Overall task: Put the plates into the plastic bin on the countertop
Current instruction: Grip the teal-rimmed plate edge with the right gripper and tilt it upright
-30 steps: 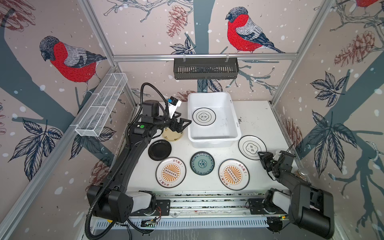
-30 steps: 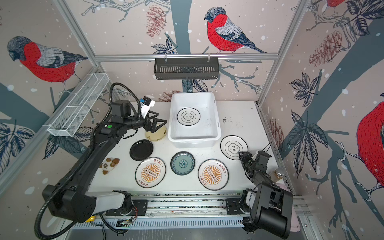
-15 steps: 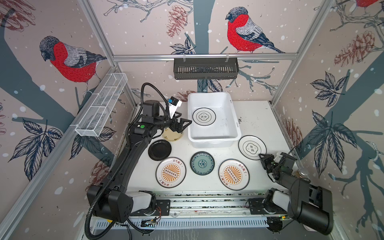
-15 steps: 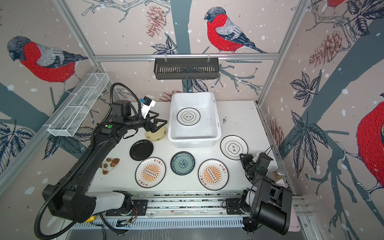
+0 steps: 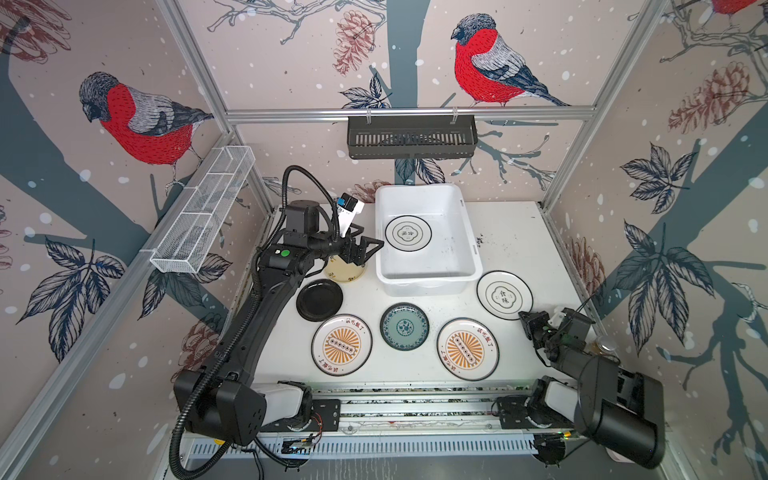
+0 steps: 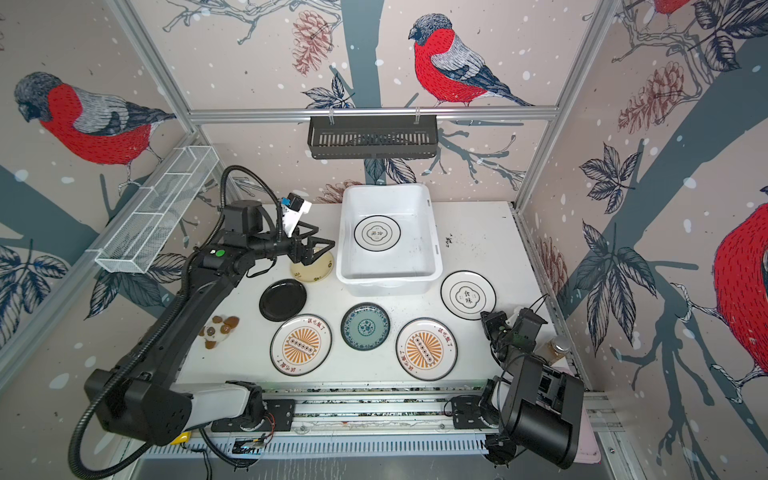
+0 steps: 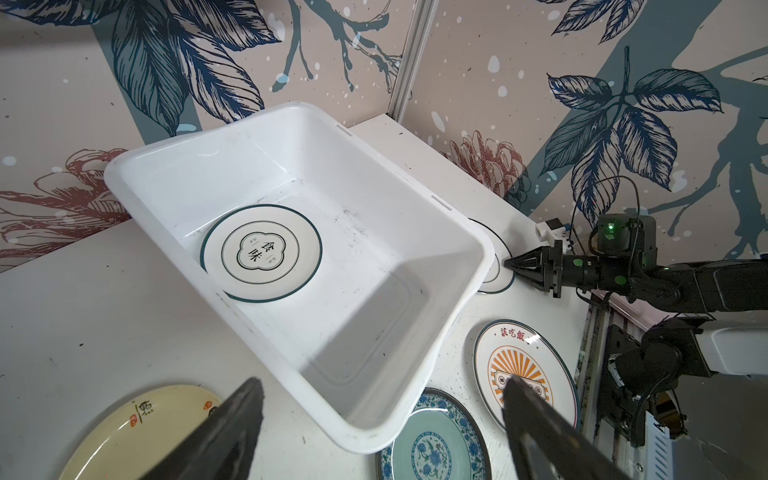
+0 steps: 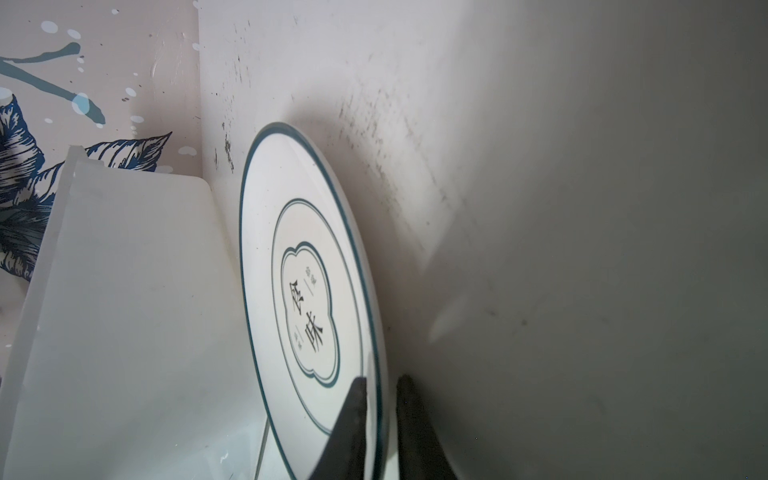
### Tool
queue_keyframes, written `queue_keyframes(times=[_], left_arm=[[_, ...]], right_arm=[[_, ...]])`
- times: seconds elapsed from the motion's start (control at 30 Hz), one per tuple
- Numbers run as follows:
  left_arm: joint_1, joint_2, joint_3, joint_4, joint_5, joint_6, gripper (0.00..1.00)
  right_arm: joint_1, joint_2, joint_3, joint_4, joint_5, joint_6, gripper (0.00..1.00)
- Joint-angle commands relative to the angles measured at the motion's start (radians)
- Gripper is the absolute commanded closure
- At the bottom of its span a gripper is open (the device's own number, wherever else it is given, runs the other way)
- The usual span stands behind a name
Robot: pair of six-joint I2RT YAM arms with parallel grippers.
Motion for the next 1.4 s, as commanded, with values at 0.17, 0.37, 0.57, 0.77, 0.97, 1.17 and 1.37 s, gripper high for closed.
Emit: queue_keyframes(times=[0.17, 0.37, 0.57, 0.77, 0.97, 1.17, 1.37], left_arm=[[-0.003, -0.004, 0.005, 0.036, 0.015, 0.012, 0.11], [-0.003, -0.003, 0.008, 0.039, 0.017, 0.005, 0.11], [-0.003, -0.004, 0.008, 0.039, 0.014, 0.006, 0.11], [-0.004, -0.004, 0.010, 0.040, 0.016, 0.003, 0.11], [-0.004, -0.004, 0.011, 0.041, 0.015, 0.002, 0.11], [-0.003, -0.004, 0.014, 0.041, 0.015, 0.001, 0.11], [-0.004, -0.003, 0.018, 0.042, 0.018, 0.001, 0.11]], right_arm=[[-0.010, -0.033, -0.022, -0.081, 0.015, 0.006, 0.85], [-0.014, -0.048, -0.013, -0.083, 0.012, 0.007, 0.87], [-0.019, -0.042, -0.012, -0.071, 0.004, 0.010, 0.90], [-0.025, -0.041, -0.005, -0.050, -0.008, 0.029, 0.93], [-0.027, -0.049, 0.018, -0.050, -0.021, 0.044, 0.96], [-0.030, -0.080, 0.053, -0.083, -0.024, 0.046, 0.98], [-0.041, -0.140, 0.118, -0.166, -0.021, 0.030, 0.98]])
